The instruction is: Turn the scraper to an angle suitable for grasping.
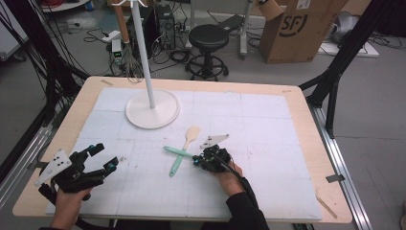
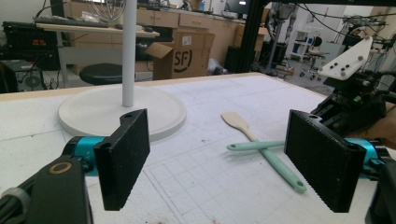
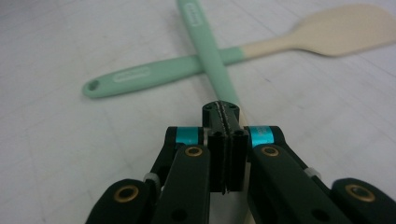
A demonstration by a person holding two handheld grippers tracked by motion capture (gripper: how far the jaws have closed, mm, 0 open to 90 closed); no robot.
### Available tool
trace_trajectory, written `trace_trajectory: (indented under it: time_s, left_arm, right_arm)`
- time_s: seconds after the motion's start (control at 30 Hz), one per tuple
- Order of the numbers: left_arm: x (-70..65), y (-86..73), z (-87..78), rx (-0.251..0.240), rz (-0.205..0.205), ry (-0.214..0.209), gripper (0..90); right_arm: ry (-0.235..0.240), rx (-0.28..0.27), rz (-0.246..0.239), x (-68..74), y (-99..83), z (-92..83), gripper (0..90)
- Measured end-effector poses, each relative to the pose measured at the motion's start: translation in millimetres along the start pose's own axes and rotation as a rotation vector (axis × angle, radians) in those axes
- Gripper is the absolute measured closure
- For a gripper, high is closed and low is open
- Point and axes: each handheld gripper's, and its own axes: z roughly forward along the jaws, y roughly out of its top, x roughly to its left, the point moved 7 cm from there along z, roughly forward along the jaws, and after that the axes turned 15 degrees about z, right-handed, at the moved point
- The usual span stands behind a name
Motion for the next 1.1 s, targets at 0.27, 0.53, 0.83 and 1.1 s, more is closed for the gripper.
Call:
trace_trajectory:
  time_s: [0.27, 0.53, 0.83, 1.1]
  left_arm:
    - [0.6, 0.4, 0.3, -0.001, -0.004, 0.004, 23.0]
    - [0.0, 0.4, 1.3, -0.001, -0.004, 0.000, 23.0]
    - [-3.3, 1.7, 5.4, -0.002, -0.005, -0.010, 23.6]
    - [-22.3, -1.8, 25.7, 0.054, 0.011, -0.115, 56.7]
  right_arm:
    - [-0.088, -0.055, 0.122, -35.8, -8.5, -22.5, 90.0]
    - [-0.162, -0.113, 0.230, -74.0, -21.8, -49.7, 90.0]
    - [-0.297, -0.167, 0.311, -110.1, -38.7, -88.8, 90.0]
    - [-0.263, -0.301, 0.240, -96.7, -53.6, -126.4, 90.0]
